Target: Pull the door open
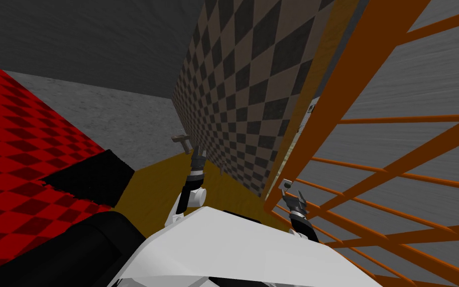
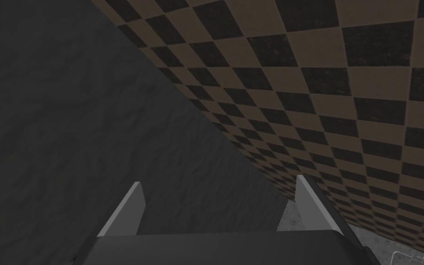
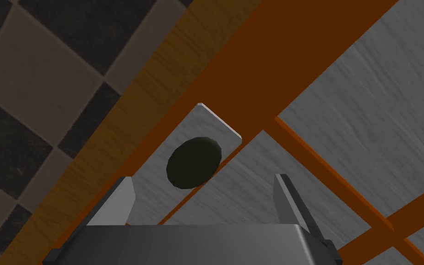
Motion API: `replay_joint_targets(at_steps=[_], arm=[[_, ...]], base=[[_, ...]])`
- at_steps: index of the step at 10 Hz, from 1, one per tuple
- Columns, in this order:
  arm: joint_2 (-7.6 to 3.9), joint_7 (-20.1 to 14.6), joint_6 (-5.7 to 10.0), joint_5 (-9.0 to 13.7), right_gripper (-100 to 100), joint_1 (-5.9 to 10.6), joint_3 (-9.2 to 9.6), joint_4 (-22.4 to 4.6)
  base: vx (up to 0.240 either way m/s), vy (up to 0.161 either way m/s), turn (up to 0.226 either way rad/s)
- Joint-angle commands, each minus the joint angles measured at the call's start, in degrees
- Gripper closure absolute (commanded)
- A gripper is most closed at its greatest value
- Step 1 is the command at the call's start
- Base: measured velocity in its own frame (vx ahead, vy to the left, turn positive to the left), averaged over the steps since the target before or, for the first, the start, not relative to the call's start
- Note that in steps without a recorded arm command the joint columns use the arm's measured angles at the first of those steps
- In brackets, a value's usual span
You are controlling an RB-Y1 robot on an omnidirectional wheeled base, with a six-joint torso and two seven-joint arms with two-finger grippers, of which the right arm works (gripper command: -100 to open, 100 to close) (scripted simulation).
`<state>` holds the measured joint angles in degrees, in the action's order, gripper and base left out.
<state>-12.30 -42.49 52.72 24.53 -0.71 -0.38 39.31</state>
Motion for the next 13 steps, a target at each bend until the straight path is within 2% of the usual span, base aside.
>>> replay_joint_targets(at_steps=[1,3,4,6,7,8,9,11,12,13], arm=[[0.14,-1.6,-0.16,0.6,-100,0.05,0.15,0.2],[0.68,-5.4,-0.56,3.0,-100,0.44,0.75,0.4],[0.68,-6.2,-0.56,3.0,-100,0.44,0.75,0.4],[1.22,-9.8,-0.96,5.3,-100,0.82,1.34,0.7],[1.22,-10.8,-0.96,5.3,-100,0.82,1.34,0.7],[1.48,-12.8,-1.15,6.5,-100,1.01,1.62,0.8],[1.48,-13.1,-1.15,6.5,-100,1.01,1.62,0.8],[1.97,-16.8,-1.51,8.6,-100,1.36,2.16,1.1],[1.97,-17.4,-1.51,8.6,-100,1.36,2.16,1.1],[2.2,-19.4,-1.68,9.6,-100,1.52,2.41,1.2]], base=[[-0.05,-0.012,0.034],[-0.072,-0.015,0.078],[-0.066,-0.016,0.032],[-0.071,-0.019,0.081],[-0.059,-0.023,0.033],[-0.066,-0.009,0.04],[-0.049,-0.008,0.031],[-0.064,-0.016,0.072],[-0.064,-0.016,0.032],[-0.05,-0.004,0.04]])
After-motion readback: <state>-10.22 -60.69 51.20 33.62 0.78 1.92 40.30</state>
